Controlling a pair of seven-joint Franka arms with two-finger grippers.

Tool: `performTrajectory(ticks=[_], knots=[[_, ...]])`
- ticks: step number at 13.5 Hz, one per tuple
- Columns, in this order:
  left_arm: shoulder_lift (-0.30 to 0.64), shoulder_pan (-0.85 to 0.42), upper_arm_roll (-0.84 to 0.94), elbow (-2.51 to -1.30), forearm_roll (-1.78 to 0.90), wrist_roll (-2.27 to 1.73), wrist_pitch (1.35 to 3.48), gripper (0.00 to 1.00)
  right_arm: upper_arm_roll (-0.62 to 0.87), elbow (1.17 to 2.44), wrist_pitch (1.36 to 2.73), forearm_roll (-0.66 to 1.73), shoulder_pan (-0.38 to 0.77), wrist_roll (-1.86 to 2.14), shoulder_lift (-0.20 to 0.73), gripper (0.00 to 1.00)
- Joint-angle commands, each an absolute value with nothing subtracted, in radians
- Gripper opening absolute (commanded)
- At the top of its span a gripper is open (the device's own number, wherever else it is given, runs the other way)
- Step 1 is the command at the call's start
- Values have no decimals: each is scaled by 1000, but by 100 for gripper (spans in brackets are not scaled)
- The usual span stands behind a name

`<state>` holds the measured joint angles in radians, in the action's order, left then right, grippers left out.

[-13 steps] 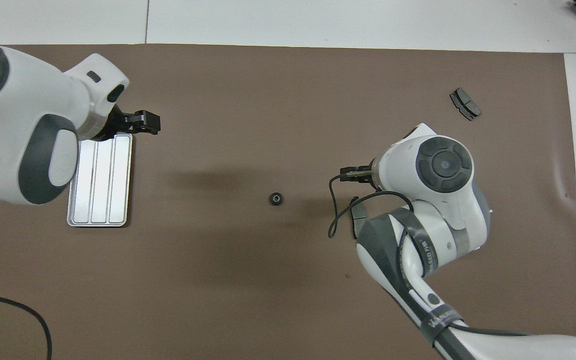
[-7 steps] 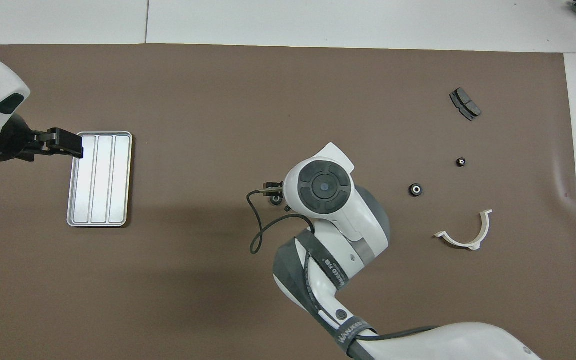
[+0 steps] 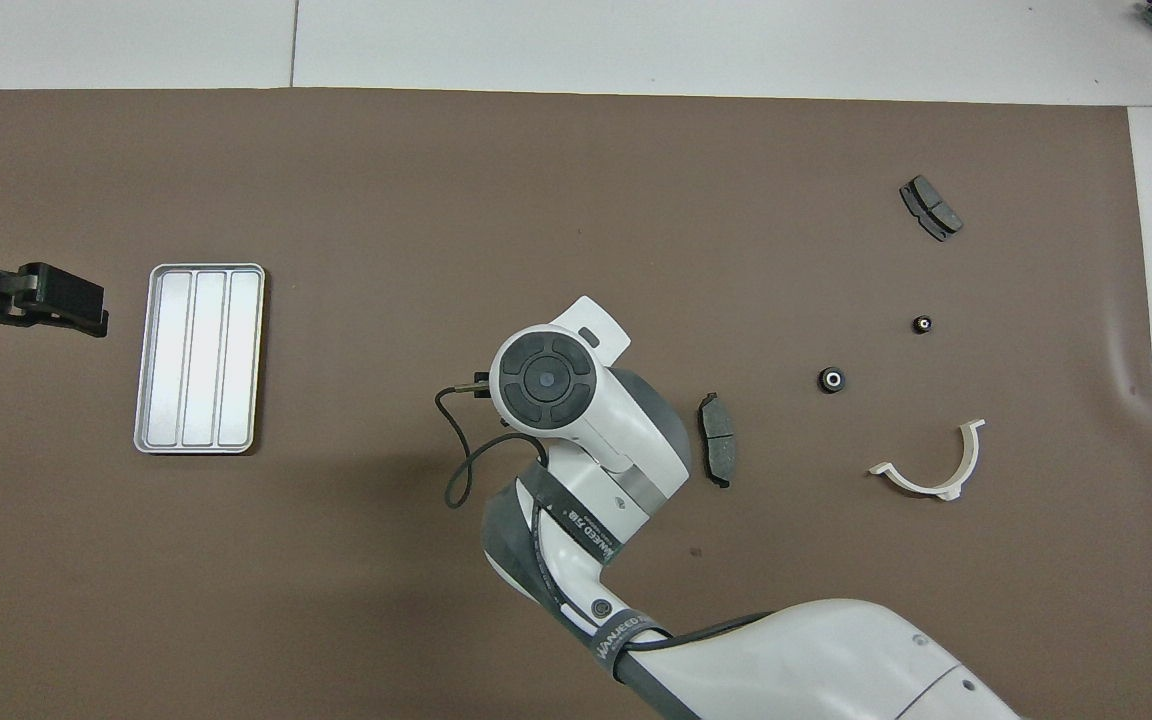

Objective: Place bearing gear from tray to pile

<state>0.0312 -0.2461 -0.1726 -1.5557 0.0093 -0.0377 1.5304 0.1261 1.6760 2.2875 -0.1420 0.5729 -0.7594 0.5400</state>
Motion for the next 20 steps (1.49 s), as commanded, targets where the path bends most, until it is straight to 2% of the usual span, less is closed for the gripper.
performTrajectory(ticks=[1,2,5,6,9,11,16,20], knots=[[17,-256,-178,-1608,26,-28,1577,99,126,1675,2281,-172,575,-785,546,90],[21,-250,-176,-1611,26,-28,1580,99,126,1684,2284,-173,574,-785,546,79],[31,-247,-176,-1611,26,-11,1586,100,126,1684,2283,-173,574,-785,546,14],[32,-247,-176,-1612,26,-8,1583,100,126,1686,2280,-173,574,-787,545,0],[31,-252,-176,-1612,26,9,1580,100,123,1684,2266,-176,571,-785,540,0],[29,-247,-176,-1614,25,40,1585,100,120,1684,2266,-176,537,-782,503,0],[20,-242,-183,-1637,23,37,1591,100,121,1684,2272,-175,332,-639,433,0],[21,-239,-186,-1641,23,28,1644,100,123,1678,2333,-167,175,-485,445,0]])
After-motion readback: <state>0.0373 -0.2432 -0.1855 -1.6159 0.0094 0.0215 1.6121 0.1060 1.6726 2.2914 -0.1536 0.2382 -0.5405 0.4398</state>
